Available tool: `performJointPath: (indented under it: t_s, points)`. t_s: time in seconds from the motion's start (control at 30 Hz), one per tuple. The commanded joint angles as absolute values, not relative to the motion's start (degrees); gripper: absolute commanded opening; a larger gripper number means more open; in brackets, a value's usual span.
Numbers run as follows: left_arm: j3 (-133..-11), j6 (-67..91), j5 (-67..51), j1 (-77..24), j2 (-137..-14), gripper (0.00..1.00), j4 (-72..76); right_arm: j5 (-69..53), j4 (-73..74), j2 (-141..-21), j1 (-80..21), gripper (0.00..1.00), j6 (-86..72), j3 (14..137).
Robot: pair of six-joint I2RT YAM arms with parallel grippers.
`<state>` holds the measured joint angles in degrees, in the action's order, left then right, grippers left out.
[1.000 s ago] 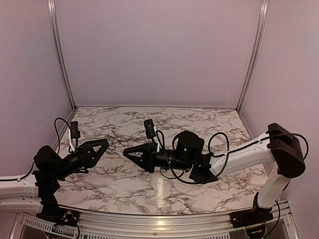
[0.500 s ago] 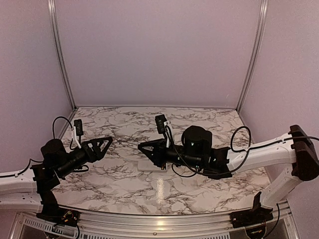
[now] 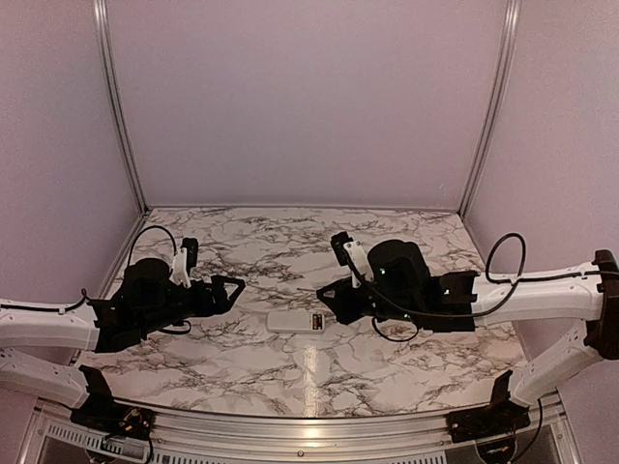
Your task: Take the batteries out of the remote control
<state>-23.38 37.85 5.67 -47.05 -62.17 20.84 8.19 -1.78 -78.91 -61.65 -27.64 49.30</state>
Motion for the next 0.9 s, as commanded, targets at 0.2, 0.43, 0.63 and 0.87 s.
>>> performJointPath:
  t_s: [0.2, 0.43, 0.63, 0.87]
  points:
    - [-28.94, 36.11, 1.49, -47.07, -72.13, 0.93, 18.90, 2.63, 17.28, -82.90, -54.89, 0.00, -30.96, 56.67]
    - [-31.76, 35.40, 0.18, -47.35, -78.81, 0.87, 18.87, 3.11, 26.10, -89.25, -54.85, 0.00, -31.33, 62.84]
    - [-33.93, 35.22, -2.21, -47.71, -84.01, 0.80, 19.72, 3.47, 28.45, -92.20, -54.76, 0.00, -30.17, 65.07]
    - [-36.06, 34.60, -2.64, -47.95, -88.08, 0.76, 19.07, 3.32, 28.32, -95.61, -54.76, 0.00, -29.81, 65.83]
